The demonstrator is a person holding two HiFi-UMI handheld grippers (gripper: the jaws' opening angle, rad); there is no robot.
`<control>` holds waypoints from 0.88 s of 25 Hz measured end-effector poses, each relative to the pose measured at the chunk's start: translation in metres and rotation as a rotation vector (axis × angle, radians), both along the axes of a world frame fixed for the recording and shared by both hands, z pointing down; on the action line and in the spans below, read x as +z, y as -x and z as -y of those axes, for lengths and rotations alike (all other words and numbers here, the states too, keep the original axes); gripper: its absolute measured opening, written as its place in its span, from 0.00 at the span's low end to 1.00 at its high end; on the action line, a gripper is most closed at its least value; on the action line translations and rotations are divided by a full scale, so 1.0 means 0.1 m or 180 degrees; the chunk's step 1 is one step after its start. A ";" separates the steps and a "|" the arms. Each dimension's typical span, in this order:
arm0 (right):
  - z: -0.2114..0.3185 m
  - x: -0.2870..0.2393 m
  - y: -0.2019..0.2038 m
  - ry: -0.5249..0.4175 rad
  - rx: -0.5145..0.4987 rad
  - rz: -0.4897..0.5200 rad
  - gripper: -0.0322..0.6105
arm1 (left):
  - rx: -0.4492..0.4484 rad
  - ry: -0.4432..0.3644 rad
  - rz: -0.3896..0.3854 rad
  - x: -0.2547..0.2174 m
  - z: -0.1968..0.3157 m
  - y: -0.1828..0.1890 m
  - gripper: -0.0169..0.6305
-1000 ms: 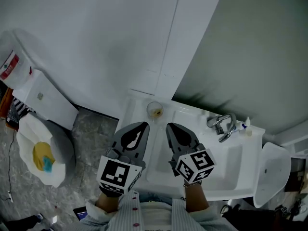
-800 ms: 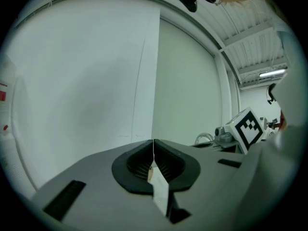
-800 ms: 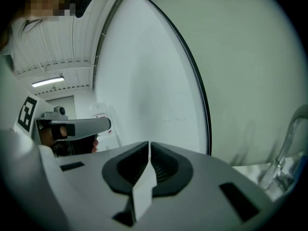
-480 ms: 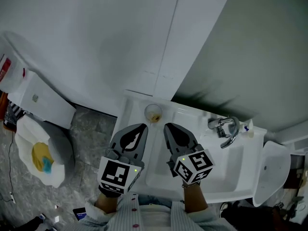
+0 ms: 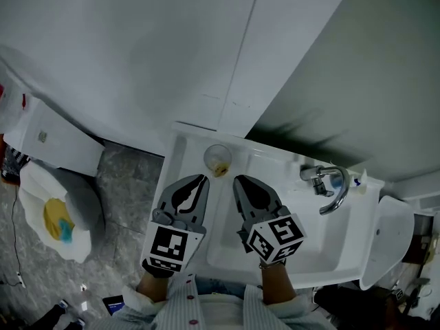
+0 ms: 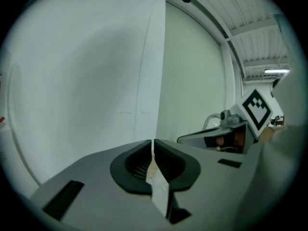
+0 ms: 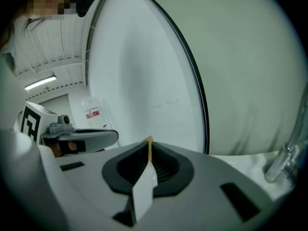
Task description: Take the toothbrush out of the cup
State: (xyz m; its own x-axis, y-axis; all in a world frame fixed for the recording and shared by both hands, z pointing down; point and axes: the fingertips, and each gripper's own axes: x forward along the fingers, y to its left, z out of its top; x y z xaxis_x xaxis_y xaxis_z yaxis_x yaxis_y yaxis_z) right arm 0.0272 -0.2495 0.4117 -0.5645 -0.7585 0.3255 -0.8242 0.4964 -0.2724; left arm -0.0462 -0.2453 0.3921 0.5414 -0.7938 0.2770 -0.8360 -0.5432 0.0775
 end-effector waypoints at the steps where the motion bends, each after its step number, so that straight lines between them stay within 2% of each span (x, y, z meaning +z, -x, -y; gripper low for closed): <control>1: 0.01 0.03 -0.01 0.0019 0.0007 0.0001 0.07 | 0.0009 0.0020 0.0020 0.04 0.02 -0.01 0.06; 13: 0.01 0.34 -0.11 0.0277 0.0051 -0.0023 0.07 | 0.0042 0.0162 0.0201 0.45 0.09 -0.06 0.06; 16: 0.02 0.40 -0.13 0.0325 0.0064 -0.0021 0.07 | 0.0096 0.0221 0.0237 0.56 0.10 -0.11 0.15; 22: 0.05 0.48 -0.14 0.0381 0.0092 0.0006 0.07 | 0.0159 0.0244 0.0293 0.69 0.17 -0.17 0.25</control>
State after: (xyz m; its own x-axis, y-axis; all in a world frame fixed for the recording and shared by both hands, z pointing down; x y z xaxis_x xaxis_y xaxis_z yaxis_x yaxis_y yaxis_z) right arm 0.0413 -0.2546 0.4598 -0.5437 -0.7303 0.4137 -0.8371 0.4364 -0.3297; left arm -0.0297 -0.2626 0.4606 0.5492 -0.7412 0.3860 -0.8137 -0.5796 0.0445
